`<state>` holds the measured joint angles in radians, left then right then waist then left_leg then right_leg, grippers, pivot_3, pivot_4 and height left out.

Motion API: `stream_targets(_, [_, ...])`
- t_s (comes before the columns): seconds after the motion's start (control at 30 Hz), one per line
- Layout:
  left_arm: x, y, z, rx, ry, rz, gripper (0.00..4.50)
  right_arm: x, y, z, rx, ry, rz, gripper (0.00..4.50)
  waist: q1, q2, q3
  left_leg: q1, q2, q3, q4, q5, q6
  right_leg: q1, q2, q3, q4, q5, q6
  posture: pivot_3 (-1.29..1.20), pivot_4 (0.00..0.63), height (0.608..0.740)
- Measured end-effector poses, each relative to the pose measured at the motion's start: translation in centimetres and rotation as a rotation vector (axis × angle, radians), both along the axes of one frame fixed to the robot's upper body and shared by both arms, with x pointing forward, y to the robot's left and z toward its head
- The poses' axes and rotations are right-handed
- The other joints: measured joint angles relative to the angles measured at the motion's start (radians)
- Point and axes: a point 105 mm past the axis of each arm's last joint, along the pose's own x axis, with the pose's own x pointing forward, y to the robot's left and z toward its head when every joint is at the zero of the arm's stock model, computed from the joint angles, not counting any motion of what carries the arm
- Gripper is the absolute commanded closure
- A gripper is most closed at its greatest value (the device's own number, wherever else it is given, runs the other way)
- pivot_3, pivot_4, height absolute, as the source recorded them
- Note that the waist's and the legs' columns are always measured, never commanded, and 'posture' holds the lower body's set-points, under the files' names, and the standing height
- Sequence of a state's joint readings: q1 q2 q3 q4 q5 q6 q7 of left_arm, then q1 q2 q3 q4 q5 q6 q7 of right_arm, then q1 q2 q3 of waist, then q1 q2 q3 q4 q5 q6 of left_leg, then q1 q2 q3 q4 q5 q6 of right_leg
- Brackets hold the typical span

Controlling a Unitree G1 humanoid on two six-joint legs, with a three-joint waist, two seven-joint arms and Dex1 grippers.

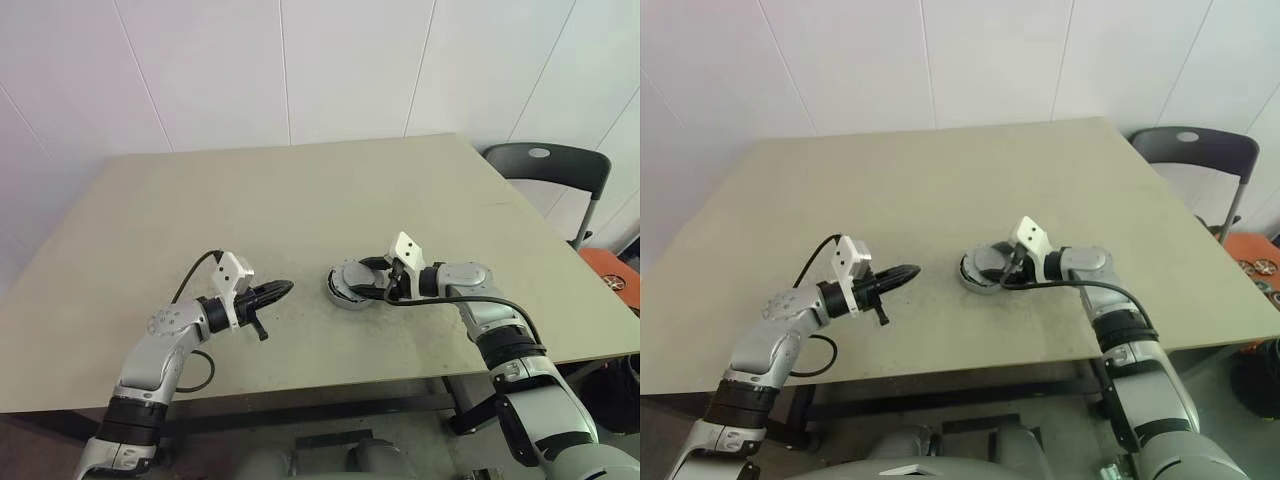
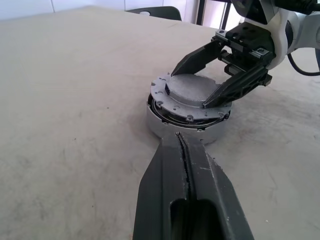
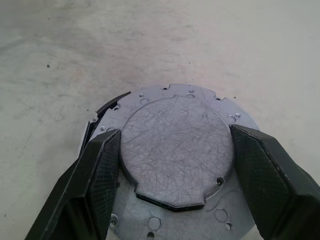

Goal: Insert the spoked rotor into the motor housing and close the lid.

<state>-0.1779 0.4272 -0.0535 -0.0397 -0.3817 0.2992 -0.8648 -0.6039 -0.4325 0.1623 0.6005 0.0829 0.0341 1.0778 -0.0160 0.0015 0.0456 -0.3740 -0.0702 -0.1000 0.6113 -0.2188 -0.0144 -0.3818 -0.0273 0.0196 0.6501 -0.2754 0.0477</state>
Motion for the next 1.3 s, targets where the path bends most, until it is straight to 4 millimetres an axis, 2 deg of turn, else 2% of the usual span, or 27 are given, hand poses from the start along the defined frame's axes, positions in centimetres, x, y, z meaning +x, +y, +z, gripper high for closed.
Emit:
stream_targets(0.23, [-0.1,0.0,-0.3,0.001,0.008,0.002,4.50,-0.7,1.6,-0.1,0.030,-0.005,0.077,1.46,0.002,0.000,0.000,-0.001,0.000,0.000,-0.001,0.000,0.000,-0.002,0.000,0.000,0.000,0.001,-0.001,0.00,0.000,0.740])
stream_targets(0.57, [0.0,0.0,-0.5,0.006,0.011,0.011,4.50,-0.2,1.8,-0.1,0.037,0.013,0.074,1.46,0.001,0.000,0.000,-0.001,0.000,0.000,0.000,0.000,0.000,-0.001,0.000,0.000,0.000,0.000,-0.001,0.00,0.000,0.740])
stream_targets(0.97, [0.1,0.2,-0.9,0.023,0.020,0.022,4.50,-0.9,-0.1,2.1,-0.022,0.102,0.086,1.46,0.007,0.000,0.000,-0.013,0.000,0.000,0.000,0.000,0.000,-0.013,-0.001,0.000,0.000,0.002,-0.003,0.00,0.000,0.740])
stream_targets(1.3, [0.1,0.1,-0.9,0.024,0.019,0.020,4.50,-1.6,-0.2,1.1,-0.020,0.139,0.054,1.46,0.006,0.000,0.000,-0.014,0.000,0.000,0.001,0.000,0.000,-0.012,-0.001,-0.001,0.000,0.002,-0.003,0.00,0.000,0.740])
